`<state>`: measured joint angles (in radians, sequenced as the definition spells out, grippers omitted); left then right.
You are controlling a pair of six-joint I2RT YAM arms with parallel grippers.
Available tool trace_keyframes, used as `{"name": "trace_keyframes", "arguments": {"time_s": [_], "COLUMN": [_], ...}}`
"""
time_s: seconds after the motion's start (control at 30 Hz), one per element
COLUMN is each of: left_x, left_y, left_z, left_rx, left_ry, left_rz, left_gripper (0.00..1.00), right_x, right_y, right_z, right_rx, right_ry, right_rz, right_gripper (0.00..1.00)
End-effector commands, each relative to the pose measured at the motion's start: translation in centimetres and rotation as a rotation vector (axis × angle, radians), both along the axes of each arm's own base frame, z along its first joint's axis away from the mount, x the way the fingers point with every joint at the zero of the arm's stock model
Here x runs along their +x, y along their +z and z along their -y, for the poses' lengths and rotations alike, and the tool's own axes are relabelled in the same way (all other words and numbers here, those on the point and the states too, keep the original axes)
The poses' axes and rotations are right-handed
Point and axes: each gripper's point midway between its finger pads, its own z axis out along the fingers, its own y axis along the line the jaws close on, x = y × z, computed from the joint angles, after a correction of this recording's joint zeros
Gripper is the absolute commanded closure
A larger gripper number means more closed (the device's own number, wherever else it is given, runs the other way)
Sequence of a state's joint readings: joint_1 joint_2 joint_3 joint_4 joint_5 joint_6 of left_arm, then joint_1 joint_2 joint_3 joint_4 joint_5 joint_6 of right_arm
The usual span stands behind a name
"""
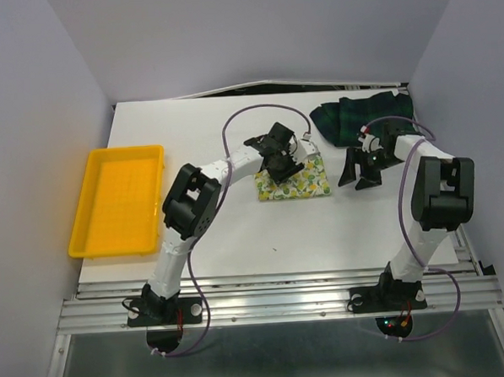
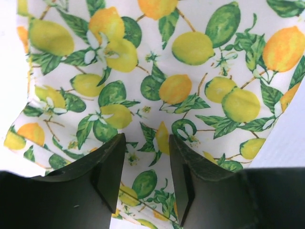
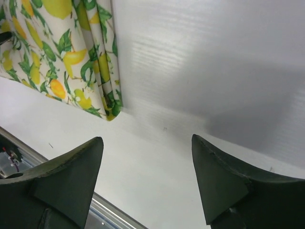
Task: Fold and stack the skirts
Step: Neatly place the folded skirt to the corner
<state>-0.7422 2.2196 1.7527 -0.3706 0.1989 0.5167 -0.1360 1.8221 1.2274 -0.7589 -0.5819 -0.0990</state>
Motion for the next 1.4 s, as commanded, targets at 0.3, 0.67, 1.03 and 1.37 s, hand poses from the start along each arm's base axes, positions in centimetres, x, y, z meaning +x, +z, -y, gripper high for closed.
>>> {"name": "trace_keyframes", "arguments": {"time_s": [0.3, 0.67, 1.03, 1.37], "left_x": [-0.2, -1.6, -2.2, -3.9], "left_y": [16.8, 8.0, 3.0, -0.1], "left_z": [-6.9, -11.9, -11.4, -10.7], "left_rx": [-0.409, -0.623, -0.615, -0.575], "left_ry": [0.369, 0.751, 0.862, 0.902], "left_rz": [0.189, -0.269, -0.421, -0.519], "left_gripper": [0.01, 0.01, 0.01, 0.01], "right_x": [6.7, 6.9, 4.9, 1.0], "right_y": [0.4, -2.0, -4.8, -5.5], "right_z": [-0.9, -3.4, -5.3, -3.7], "right_rx": [0.092, 0.05, 0.032, -0.093], "right_ry": [-0.144, -0.149, -0.104, -0.108], "right_rz": [0.086, 0.078, -0.002, -0.094], "right_gripper": [0.25, 0.23, 0.22, 0.19]}}
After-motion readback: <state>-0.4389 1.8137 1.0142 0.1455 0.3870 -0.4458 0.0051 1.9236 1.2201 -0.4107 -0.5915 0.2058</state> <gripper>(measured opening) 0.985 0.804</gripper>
